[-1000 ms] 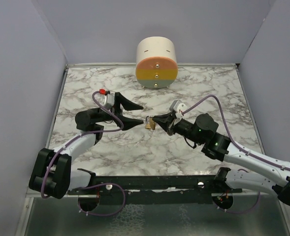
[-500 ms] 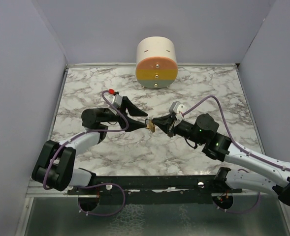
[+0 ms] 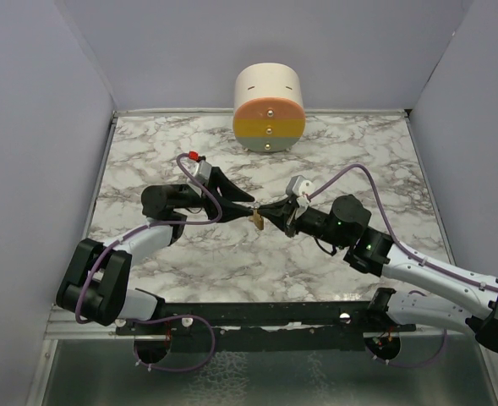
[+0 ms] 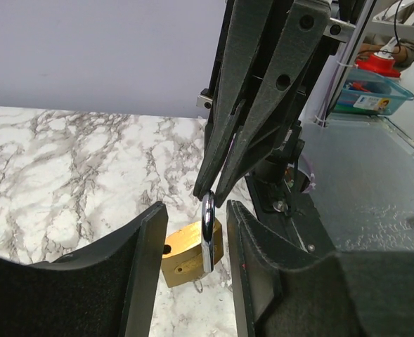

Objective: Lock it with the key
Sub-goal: Lock the lock.

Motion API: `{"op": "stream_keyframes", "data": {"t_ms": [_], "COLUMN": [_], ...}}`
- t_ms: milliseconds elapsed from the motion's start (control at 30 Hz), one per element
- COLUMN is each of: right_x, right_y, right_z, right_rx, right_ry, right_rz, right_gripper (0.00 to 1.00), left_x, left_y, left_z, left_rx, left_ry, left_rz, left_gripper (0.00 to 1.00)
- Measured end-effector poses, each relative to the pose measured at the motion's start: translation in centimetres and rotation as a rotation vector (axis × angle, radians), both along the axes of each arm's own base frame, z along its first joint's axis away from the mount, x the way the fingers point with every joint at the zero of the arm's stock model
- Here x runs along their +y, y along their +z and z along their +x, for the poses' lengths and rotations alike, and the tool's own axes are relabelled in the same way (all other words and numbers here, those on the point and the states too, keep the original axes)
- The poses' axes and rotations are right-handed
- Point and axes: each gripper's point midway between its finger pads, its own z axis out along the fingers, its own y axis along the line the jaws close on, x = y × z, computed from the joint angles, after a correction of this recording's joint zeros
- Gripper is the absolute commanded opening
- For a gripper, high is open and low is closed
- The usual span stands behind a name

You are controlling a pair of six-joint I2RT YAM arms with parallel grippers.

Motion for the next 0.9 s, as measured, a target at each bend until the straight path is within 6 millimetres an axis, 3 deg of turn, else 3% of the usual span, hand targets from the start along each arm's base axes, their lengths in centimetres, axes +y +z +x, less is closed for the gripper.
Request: {"op": "stream_keyframes", "data": {"t_ms": [433,500,700,900], "right_x": [-0.20,-0.22,-0.29,-0.39], "right_y": [0.48,0.55,0.55,0.57], "right_z": [-0.11,-0.13,0.00,0.17], "right_rx": [-0.008,-0.009,-0.010,-0.009], "right_ry": [-0.001,-0.001,-0.010,-0.021], "right_rz": [0.011,0.013,0.013,0.012], "right_gripper": [0.01,0.01,0.01,0.01], "left_x": [-0.30,-0.34,-0.37,-0.39], "left_y": [-0.62,-0.62,-0.74,-0.95], "left_z": [0.09,0.04,-0.16,-0.08], "left_rx": [0.026,0.026,0.019,0.011], "left_ry": [-0.009,-0.011,-0.021,-0.020], "left_rz": [0.011,0.011,0.017,0.022], "left_gripper": [0.42,0.35,0.00,0.00]}}
